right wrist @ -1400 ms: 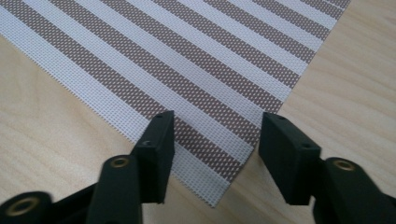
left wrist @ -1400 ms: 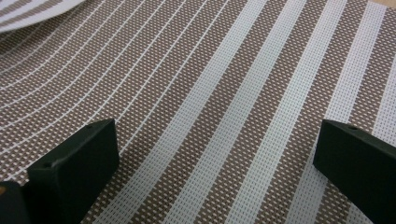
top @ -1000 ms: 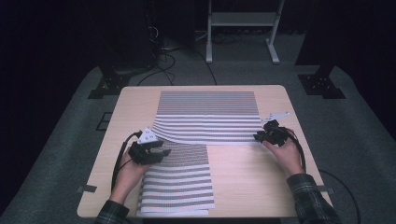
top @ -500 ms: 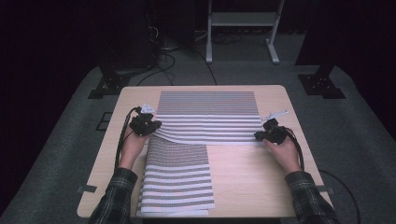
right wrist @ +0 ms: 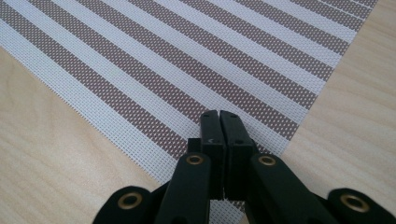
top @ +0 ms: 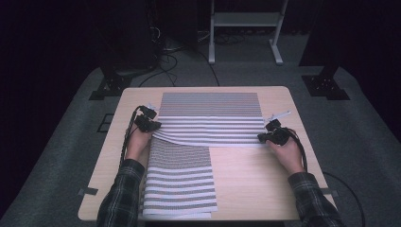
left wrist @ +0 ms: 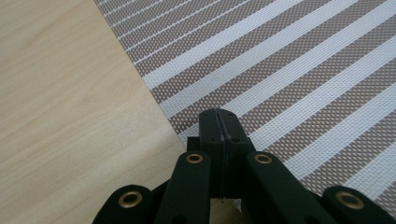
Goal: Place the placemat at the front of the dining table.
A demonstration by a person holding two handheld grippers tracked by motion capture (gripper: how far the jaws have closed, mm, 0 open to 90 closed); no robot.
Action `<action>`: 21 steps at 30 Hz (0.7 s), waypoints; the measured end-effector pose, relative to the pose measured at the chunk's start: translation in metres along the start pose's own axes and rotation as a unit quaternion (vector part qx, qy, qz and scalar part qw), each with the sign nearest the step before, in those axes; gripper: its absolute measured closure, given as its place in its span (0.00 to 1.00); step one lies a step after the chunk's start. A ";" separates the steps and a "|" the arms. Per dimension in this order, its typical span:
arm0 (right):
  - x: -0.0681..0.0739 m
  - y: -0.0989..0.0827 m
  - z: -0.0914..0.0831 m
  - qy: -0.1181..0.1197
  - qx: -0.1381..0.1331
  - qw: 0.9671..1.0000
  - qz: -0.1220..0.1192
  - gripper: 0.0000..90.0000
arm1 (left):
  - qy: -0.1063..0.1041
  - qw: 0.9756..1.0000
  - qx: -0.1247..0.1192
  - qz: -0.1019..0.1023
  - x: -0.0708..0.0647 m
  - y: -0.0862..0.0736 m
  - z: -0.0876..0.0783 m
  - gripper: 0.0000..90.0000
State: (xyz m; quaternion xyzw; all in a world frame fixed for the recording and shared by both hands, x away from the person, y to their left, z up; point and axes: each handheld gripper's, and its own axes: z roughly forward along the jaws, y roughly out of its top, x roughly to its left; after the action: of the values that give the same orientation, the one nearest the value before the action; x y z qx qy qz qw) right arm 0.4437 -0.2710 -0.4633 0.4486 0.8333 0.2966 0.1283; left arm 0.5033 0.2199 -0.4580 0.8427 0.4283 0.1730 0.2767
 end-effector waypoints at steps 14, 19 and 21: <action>-0.005 0.014 0.009 -0.017 0.005 1.000 0.006 1.00 | 0.041 0.998 0.031 0.022 0.002 0.022 0.013 1.00; -0.011 0.023 0.015 -0.024 0.008 1.000 0.013 1.00 | 0.056 0.998 0.036 0.022 0.001 0.028 0.018 1.00; -0.012 0.026 0.016 -0.026 0.012 0.999 0.014 1.00 | 0.057 0.998 0.035 0.018 0.003 0.030 0.019 1.00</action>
State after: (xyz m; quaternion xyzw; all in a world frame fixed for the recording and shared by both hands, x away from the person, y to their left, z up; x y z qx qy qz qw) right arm 0.4753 -0.2636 -0.4610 0.4697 0.8268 0.2761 0.1403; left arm 0.5336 0.2018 -0.4547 0.8483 0.4336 0.2108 0.2190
